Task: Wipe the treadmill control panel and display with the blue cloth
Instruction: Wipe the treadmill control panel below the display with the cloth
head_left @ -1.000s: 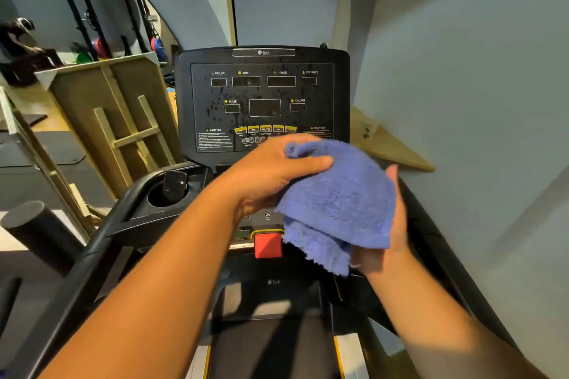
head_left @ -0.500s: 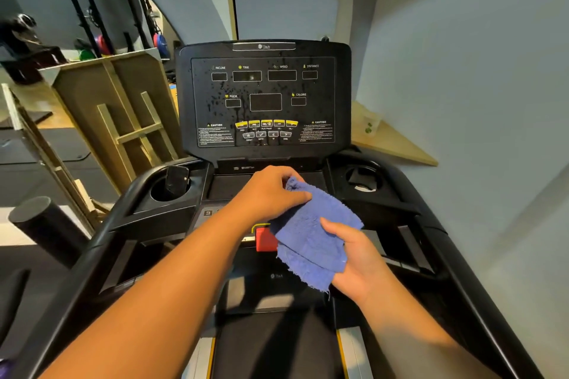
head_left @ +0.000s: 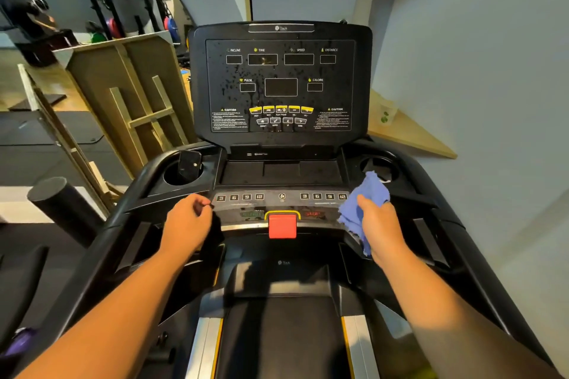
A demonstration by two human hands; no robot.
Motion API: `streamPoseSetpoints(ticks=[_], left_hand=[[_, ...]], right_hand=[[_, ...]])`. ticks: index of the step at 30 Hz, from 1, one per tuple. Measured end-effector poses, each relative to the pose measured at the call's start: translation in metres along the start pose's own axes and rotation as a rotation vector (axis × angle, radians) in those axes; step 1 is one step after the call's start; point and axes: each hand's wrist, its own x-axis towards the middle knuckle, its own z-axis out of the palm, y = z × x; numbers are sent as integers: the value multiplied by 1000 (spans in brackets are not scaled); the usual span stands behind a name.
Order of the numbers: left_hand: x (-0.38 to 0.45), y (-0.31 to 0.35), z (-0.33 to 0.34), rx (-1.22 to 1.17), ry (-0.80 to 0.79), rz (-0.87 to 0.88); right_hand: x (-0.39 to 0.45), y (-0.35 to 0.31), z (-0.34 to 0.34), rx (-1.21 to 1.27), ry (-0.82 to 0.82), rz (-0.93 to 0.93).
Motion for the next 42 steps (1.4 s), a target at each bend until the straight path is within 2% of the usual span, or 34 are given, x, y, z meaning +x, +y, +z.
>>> streamPoseSetpoints(ticks=[1, 4, 5, 8, 12, 14, 16, 17, 18, 19, 21, 22, 23, 24, 25, 26, 28, 30, 31, 38, 42], left_hand=[[1, -10, 0, 3, 4, -26], [5, -32, 5, 12, -21, -100], [7, -37, 8, 19, -27, -115], [10, -50, 13, 8, -57, -175], [9, -64, 18, 81, -122, -210], [9, -67, 18, 108, -139, -190], [10, -67, 18, 155, -146, -159], [10, -68, 19, 188, -141, -142], [9, -68, 19, 218, -133, -130], [9, -68, 20, 239, -122, -122], [8, -69, 22, 244, -99, -122], [7, -69, 22, 234, -89, -126], [7, -70, 23, 225, -82, -129], [7, -70, 23, 221, -78, -131], [7, -70, 23, 221, -76, -131], [7, -70, 23, 222, -73, -132], [7, -69, 23, 224, -74, -135], [6, -68, 23, 228, -80, -142], [6, -68, 22, 231, -81, -147], [7, -72, 20, 239, -112, -89], [7, -69, 19, 235, -126, -90]], right_hand=[[6, 3, 7, -111, -2, -87], [27, 21, 22, -677, -42, -712], [35, 32, 27, -809, -72, -824], [37, 56, 34, -1028, -74, -890], [29, 83, 14, -1199, -190, -1037], [35, 94, -3, -1274, -159, -1025], [44, 89, -12, -1317, -43, -924], [47, 83, -13, -1256, 4, -860], [49, 72, -13, -1081, 20, -749], [48, 53, -11, -784, 46, -613], [50, 11, -7, -79, 235, -219], [50, -6, -8, 175, 316, -63], [50, -16, -10, 224, 350, 2], [51, -20, -7, 120, 357, -38], [51, -19, -1, -56, 339, -175], [46, -13, 8, -234, 294, -393], [46, 16, 22, -645, 93, -751], [52, 59, 28, -1108, -174, -806], [52, 74, 28, -1263, -189, -801], [48, 108, -13, -1478, -102, -1117], [52, 87, 20, -1364, 44, -851]])
